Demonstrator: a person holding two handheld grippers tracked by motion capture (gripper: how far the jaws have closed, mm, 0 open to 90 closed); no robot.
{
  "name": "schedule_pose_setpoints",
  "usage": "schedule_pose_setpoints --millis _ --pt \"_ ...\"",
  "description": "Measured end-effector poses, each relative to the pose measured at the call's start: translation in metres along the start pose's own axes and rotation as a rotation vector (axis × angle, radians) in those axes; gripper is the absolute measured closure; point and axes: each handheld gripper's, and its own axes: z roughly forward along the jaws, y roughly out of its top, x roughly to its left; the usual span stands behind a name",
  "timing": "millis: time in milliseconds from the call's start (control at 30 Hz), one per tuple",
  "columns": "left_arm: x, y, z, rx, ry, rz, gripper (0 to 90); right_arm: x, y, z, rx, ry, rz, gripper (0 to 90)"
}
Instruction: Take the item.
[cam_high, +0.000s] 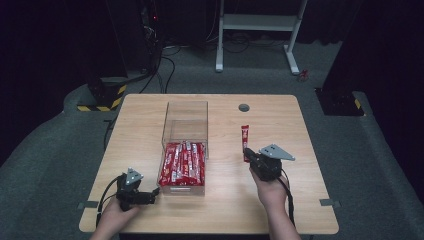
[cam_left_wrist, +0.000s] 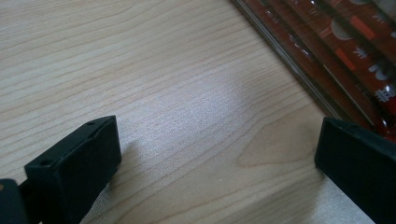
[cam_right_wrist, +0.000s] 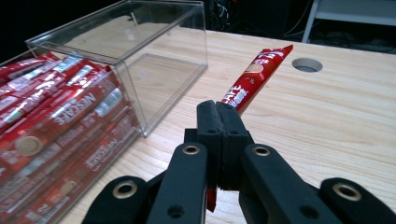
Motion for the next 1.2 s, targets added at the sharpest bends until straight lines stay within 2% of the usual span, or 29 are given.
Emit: schedule_pose_setpoints --millis 367,567,800,1200 --pt "0.000 0.000 0.000 0.000 0.001 0.000 0.6 -0.014 -0.009 0.021 0.038 -0.029 0.013 90.0" --pt "0.000 0.000 0.000 -0.001 0.003 0.001 0.6 -0.019 -0.015 0.032 0.066 -0.041 0.001 90.0" --pt "0.000 0.000 0.000 0.000 0.004 -0.001 0.6 -0.028 -0.028 0.050 0.125 -0.052 0.014 90.0" --pt "-0.001 0.000 -0.001 0.000 0.005 -0.002 0.6 -0.035 -0.039 0.062 0.181 -0.076 0.038 90.0"
